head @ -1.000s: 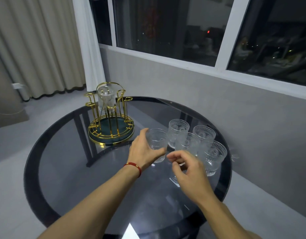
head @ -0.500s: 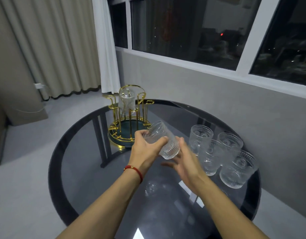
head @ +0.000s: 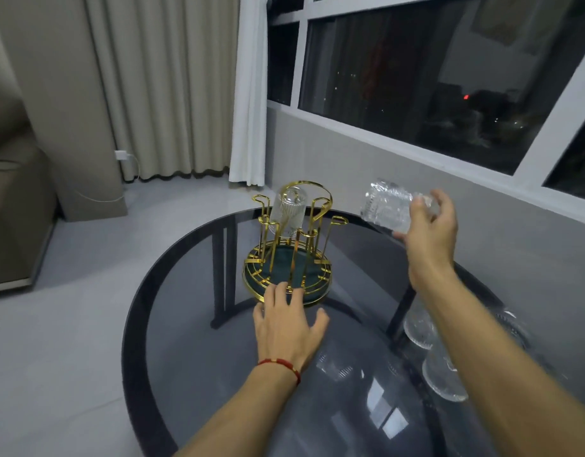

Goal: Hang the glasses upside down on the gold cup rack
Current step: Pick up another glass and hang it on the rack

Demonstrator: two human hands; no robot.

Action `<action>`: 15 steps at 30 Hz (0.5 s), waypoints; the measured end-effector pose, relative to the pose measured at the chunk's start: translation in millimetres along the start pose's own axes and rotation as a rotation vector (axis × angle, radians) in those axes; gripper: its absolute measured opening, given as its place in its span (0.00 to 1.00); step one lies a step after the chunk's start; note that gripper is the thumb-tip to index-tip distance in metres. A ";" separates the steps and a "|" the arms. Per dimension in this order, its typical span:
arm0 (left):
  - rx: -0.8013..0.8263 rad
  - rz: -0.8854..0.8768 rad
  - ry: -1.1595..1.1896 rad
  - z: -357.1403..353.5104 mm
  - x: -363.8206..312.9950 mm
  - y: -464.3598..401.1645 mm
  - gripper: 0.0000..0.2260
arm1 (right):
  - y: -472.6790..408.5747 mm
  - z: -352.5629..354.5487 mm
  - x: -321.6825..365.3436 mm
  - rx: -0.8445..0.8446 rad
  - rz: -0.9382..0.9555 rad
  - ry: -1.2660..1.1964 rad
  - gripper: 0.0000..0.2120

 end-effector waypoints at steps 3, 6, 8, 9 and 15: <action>-0.028 -0.001 -0.090 -9.5 0.1 -2.1 0.26 | -49.1 -26.9 16.4 0.123 0.057 0.200 0.28; -0.036 0.012 -0.124 -13.0 1.4 -3.9 0.27 | -77.9 -55.6 25.2 0.260 0.145 0.419 0.31; -0.040 0.008 -0.138 -13.7 1.6 -3.4 0.27 | -90.7 -68.3 26.6 0.335 0.175 0.503 0.31; -0.042 0.008 -0.139 -13.6 1.2 -2.7 0.27 | -95.6 -72.8 26.1 0.379 0.183 0.526 0.31; -0.036 0.018 -0.144 -15.1 -0.1 -4.3 0.27 | -113.5 -98.1 17.9 0.613 0.218 0.575 0.28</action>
Point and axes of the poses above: each hand's wrist, its own y-axis away from the middle knuckle, its own z-axis out of the back of the hand, x = y × z, the point moved 5 cm from there along -y, towards the middle knuckle, and after that the axes turned 9 degrees about x, right-handed, at the moved point
